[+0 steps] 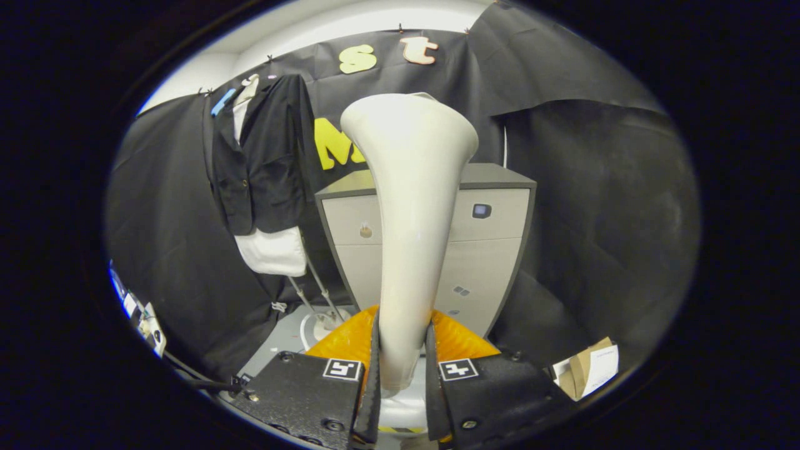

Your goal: Iron the clothes twice with a garment steamer, once on the left side and once on the right side.

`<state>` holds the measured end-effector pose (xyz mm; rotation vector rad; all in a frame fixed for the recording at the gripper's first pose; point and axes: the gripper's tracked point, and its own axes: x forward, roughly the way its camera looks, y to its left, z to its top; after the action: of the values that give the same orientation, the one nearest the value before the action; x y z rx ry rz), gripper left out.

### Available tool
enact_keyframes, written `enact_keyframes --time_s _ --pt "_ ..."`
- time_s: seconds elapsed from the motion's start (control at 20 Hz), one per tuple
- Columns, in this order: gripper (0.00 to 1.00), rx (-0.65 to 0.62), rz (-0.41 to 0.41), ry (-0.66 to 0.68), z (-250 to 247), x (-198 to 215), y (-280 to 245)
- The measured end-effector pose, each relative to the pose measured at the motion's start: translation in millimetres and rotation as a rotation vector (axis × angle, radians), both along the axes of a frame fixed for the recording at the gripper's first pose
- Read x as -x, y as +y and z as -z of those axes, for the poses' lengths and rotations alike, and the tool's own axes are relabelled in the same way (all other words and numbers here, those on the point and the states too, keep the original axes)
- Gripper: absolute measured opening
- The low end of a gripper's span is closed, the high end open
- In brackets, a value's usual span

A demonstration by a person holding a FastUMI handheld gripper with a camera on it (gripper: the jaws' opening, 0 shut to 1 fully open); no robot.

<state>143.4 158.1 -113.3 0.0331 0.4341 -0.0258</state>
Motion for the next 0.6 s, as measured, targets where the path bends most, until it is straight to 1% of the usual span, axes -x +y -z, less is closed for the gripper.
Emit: enact_keyframes --time_s 0.4,0.6 --pt "0.32 0.025 -0.036 -0.009 -4 3 29" --pt "0.32 0.038 -0.036 -0.012 -6 0 36"
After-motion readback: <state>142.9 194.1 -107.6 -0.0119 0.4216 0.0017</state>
